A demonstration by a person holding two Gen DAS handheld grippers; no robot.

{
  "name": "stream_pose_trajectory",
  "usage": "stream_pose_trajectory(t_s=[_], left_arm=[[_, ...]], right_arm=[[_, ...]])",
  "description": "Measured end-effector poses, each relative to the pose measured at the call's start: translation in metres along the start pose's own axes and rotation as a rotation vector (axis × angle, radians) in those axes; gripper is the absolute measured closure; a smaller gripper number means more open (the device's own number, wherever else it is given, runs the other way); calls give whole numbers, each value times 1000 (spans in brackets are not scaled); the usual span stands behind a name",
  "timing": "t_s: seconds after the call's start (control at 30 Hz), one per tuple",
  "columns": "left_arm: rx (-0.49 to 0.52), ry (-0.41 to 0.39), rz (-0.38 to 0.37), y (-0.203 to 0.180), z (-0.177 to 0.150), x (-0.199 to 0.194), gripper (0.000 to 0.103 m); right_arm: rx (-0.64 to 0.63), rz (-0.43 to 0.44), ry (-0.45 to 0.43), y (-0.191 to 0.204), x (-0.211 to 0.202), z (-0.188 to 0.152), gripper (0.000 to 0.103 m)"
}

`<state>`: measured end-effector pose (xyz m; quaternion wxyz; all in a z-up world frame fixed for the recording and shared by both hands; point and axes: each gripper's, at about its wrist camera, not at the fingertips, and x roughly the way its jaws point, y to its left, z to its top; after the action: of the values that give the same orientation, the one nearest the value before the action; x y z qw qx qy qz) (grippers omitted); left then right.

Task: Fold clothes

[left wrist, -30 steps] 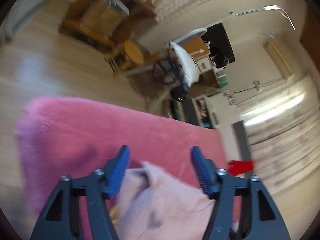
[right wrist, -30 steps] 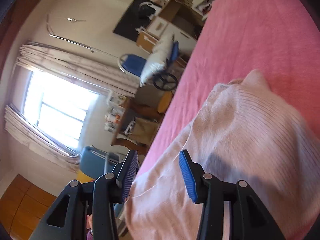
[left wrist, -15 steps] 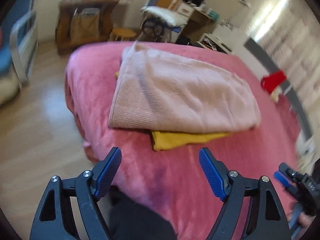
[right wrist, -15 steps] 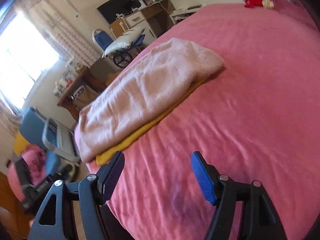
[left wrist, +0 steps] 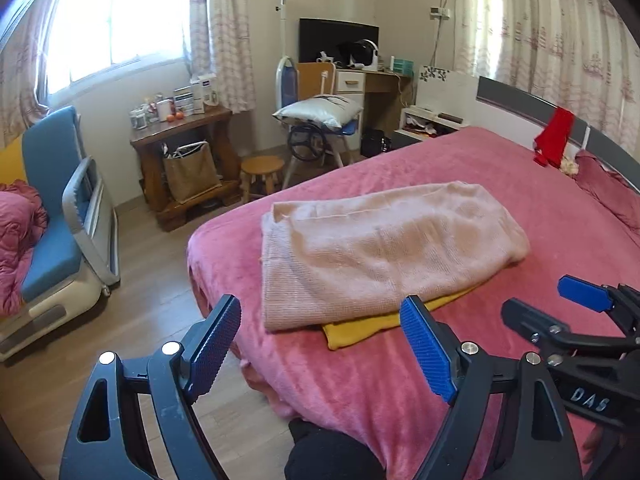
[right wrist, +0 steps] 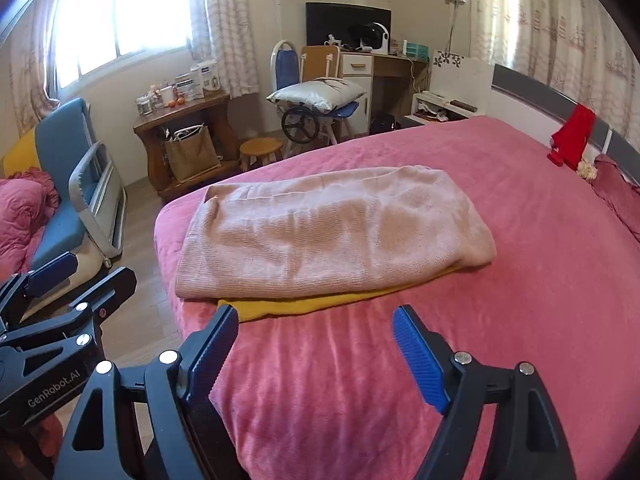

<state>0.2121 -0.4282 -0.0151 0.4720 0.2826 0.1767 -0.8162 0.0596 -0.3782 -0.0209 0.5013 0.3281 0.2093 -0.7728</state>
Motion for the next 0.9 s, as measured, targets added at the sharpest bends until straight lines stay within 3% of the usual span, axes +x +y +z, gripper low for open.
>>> stream_pose_trajectory(t_s=[0.2, 0.4, 0.6, 0.9], left_arm=[[15, -15, 94, 3, 2, -3, 20], [-20, 17, 114, 2, 6, 3, 20], [-63, 87, 83, -4, 13, 20, 20], [-63, 74, 69, -15, 21, 22, 20]], right_arm=[[-20, 16, 29, 9, -1, -6, 22], [18, 41, 56, 4, -2, -7, 22], [34, 22, 64, -9, -3, 1, 22], [29, -17, 64, -19, -2, 3, 22]])
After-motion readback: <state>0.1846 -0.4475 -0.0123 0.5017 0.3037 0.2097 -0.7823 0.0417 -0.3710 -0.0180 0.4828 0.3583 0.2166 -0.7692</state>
